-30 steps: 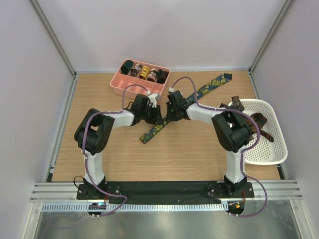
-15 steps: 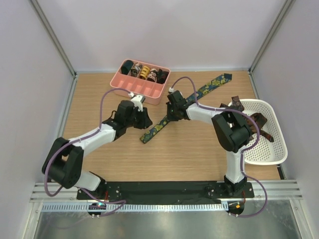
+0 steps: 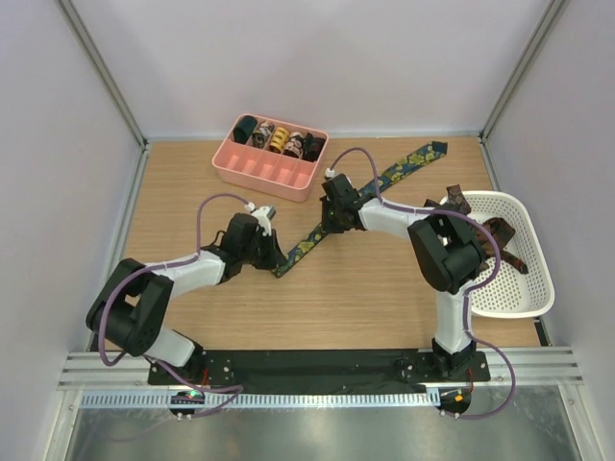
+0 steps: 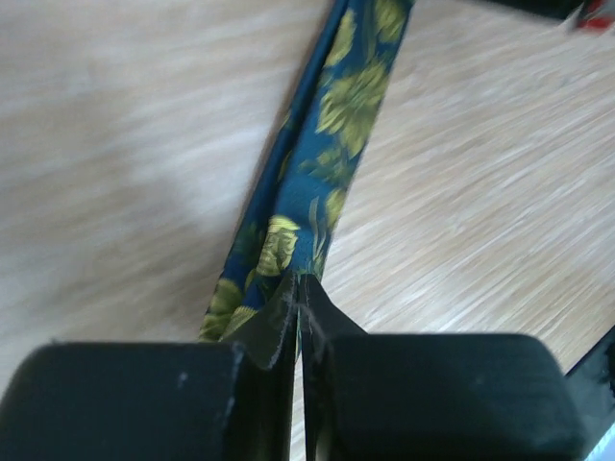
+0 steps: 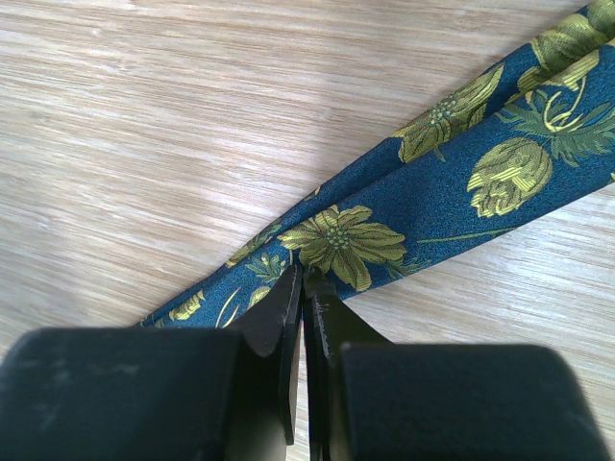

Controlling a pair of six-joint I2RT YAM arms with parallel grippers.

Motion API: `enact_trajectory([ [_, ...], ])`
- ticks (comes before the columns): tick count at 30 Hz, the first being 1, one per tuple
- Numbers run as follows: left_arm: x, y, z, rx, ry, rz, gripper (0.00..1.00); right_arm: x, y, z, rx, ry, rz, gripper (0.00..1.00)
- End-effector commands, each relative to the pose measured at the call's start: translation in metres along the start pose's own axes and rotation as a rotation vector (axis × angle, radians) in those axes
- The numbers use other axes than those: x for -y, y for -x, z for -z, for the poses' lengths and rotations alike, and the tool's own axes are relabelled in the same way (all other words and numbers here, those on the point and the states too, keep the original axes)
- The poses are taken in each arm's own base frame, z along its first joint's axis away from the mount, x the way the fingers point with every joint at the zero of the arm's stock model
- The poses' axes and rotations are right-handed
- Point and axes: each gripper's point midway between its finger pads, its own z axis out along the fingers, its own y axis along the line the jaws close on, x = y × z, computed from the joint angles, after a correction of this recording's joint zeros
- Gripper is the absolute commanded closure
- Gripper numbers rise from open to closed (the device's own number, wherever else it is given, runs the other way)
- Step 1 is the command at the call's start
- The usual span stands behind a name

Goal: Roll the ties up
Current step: Roll the tie

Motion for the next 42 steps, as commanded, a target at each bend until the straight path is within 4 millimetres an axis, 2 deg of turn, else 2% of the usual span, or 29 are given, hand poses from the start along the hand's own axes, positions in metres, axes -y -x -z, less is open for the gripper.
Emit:
enact_trajectory([
  [1, 0.005, -0.003, -0.003, 0.029, -0.064, 0.045, 0.98, 0.011, -0.006, -0.003, -0.029, -0.050, 0.006, 0.90],
  [2, -0.002, -0.019, -0.003, 0.008, -0.050, 0.077, 0.98, 0.013, -0.007, -0.004, -0.030, -0.055, 0.007, 0.91],
  [4, -0.009, -0.025, -0.004, 0.020, -0.031, 0.094, 0.98, 0.012, -0.007, -0.004, -0.031, -0.056, 0.007, 0.91],
  [5, -0.015, -0.036, -0.003, 0.008, -0.016, 0.107, 0.98, 0.013, -0.007, -0.004, -0.028, -0.058, 0.007, 0.91],
  [7, -0.016, -0.036, -0.003, 0.041, -0.020, 0.130, 0.99, 0.015, -0.007, -0.004, -0.028, -0.064, 0.007, 0.91],
  [8, -0.019, -0.044, -0.001, 0.040, -0.019, 0.141, 0.99, 0.015, -0.008, -0.004, -0.030, -0.066, 0.010, 0.91],
  [9, -0.018, -0.038, 0.001, 0.072, -0.020, 0.142, 0.98, 0.017, -0.010, -0.004, -0.035, -0.074, 0.009, 0.91],
  [20, -0.024, -0.030, 0.030, 0.117, 0.067, 0.122, 0.89, 0.017, -0.007, -0.003, -0.034, -0.076, 0.013, 0.91],
  [22, -0.025, -0.027, 0.030, 0.123, 0.074, 0.122, 0.88, 0.018, -0.007, -0.004, -0.032, -0.078, 0.013, 0.92],
  [26, -0.033, -0.042, 0.019, 0.056, 0.100, 0.140, 0.96, 0.018, -0.009, -0.005, -0.038, -0.075, 0.011, 0.92],
  [32, -0.037, -0.050, 0.015, 0.026, 0.115, 0.169, 0.98, 0.019, -0.009, -0.003, -0.037, -0.077, 0.016, 0.92],
  [36, -0.038, -0.048, 0.018, 0.036, 0.125, 0.171, 0.99, 0.015, 0.001, 0.008, -0.015, -0.071, 0.037, 0.87],
  [40, -0.038, -0.047, 0.019, 0.032, 0.130, 0.171, 1.00, 0.012, 0.015, 0.024, 0.023, -0.102, 0.092, 0.76],
  [42, -0.036, -0.046, 0.020, 0.031, 0.126, 0.171, 1.00, 0.007, 0.016, 0.030, 0.033, -0.099, 0.132, 0.72],
])
